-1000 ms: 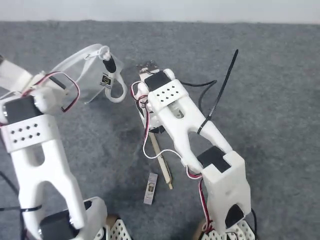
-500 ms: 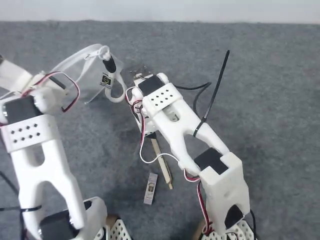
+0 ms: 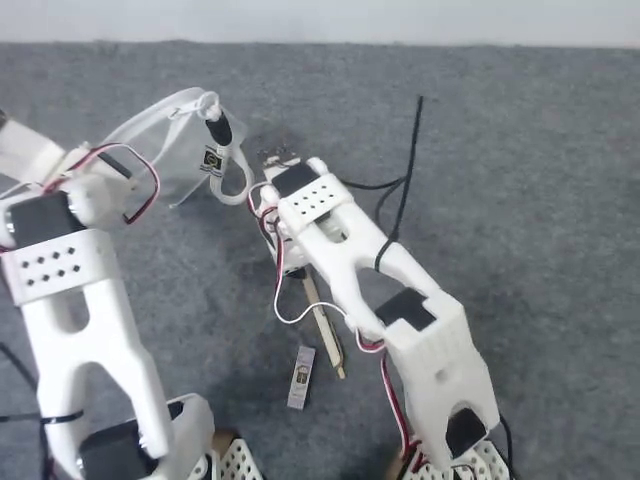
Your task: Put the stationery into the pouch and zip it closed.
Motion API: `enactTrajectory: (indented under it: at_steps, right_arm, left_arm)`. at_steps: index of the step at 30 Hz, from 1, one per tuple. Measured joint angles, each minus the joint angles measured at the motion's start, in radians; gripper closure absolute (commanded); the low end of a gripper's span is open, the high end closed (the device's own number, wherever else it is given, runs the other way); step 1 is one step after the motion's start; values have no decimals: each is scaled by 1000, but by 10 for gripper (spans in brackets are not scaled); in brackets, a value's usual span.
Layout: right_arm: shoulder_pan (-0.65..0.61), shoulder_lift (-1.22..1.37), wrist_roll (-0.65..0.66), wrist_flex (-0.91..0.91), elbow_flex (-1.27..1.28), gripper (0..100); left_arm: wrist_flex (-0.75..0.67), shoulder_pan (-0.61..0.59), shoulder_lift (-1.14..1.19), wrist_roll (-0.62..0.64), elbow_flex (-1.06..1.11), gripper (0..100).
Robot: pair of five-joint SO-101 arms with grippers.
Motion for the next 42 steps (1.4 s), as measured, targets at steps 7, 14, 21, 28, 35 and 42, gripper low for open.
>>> enactTrajectory:
  at_steps: [7,14,21,28,35,42]
  right_arm:
    - [-2,71,0,-44,-2,960]
    - [3,72,2,-44,-2,992]
    - [2,71,2,18,-2,992]
    - [2,-32,2,133,0,992]
    - [2,-158,2,247,0,992]
    - [2,-364,0,261,83,992]
  left_arm:
    - [0,0,0,0,0,987]
    - [0,0,0,0,0,987]
    - [0,0,0,0,0,987]
    - [0,0,0,0,0,987]
    - [0,0,0,0,0,987]
    - [0,89,-2,0,0,987]
